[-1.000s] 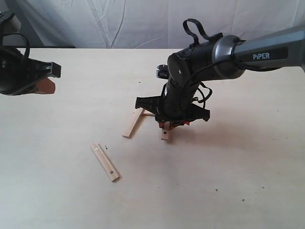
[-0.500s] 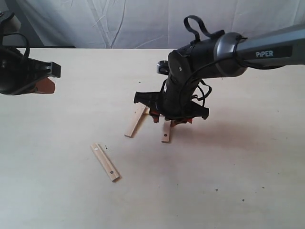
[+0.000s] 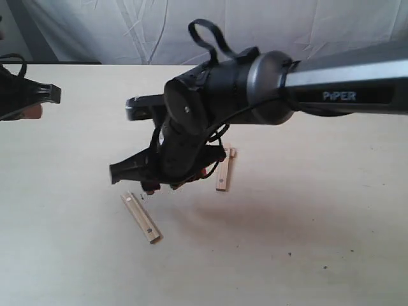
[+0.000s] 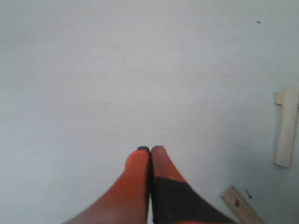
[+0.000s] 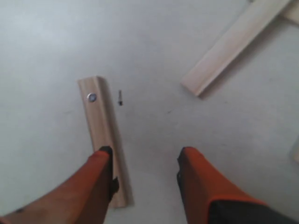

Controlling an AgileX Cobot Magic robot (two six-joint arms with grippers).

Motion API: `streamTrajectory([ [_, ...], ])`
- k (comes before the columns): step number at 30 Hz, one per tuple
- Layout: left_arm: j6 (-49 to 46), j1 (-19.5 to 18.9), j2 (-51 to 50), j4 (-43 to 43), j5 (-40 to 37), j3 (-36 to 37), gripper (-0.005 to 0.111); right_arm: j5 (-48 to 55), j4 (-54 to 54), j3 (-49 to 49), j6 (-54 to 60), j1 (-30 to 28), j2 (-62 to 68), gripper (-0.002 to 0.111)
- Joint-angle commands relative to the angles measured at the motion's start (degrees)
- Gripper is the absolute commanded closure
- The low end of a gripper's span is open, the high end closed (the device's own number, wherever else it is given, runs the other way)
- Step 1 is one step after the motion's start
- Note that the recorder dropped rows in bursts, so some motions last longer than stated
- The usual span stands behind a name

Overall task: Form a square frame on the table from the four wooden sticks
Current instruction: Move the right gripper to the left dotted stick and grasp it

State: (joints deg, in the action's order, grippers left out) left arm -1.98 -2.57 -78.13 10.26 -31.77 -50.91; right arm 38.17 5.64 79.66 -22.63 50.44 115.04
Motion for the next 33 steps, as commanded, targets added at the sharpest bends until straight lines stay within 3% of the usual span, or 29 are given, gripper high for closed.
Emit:
streamTrajectory([
  [1,3.2,-3.6,0.5,-2.1,0.7,0.3,0.107,4.6,0.1,4.5,4.7,3.0,3.7,0.064],
  [8,3.2,-3.7,0.5,-0.5,2.9,2.7,0.107,7.8,0.6,12.8,6.6,4.6,11.0,0.064],
  [17,3.2,-3.7,0.5,-0.5,3.0,2.8,0.107,10.1,-2.1,16.1,7.7,6.1,15.5,0.064],
  [19,3.2,-3.6,0.5,-0.5,3.0,2.8,0.107,11.2,-2.7,16.1,7.7,6.1,15.5,0.073],
  [22,3.2,-3.6,0.5,-0.5,3.0,2.8,0.107,12.9,-2.7,16.1,7.7,6.1,15.5,0.108],
  [28,3.2,-3.6,0.5,-0.5,3.0,2.8,0.107,13.9,-7.0,16.1,7.7,6.1,12.8,0.108],
  [33,3.2,-3.6,0.5,-0.5,3.0,2.8,0.107,20.4,-18.8,16.1,11.2,4.0,7.7,0.109],
])
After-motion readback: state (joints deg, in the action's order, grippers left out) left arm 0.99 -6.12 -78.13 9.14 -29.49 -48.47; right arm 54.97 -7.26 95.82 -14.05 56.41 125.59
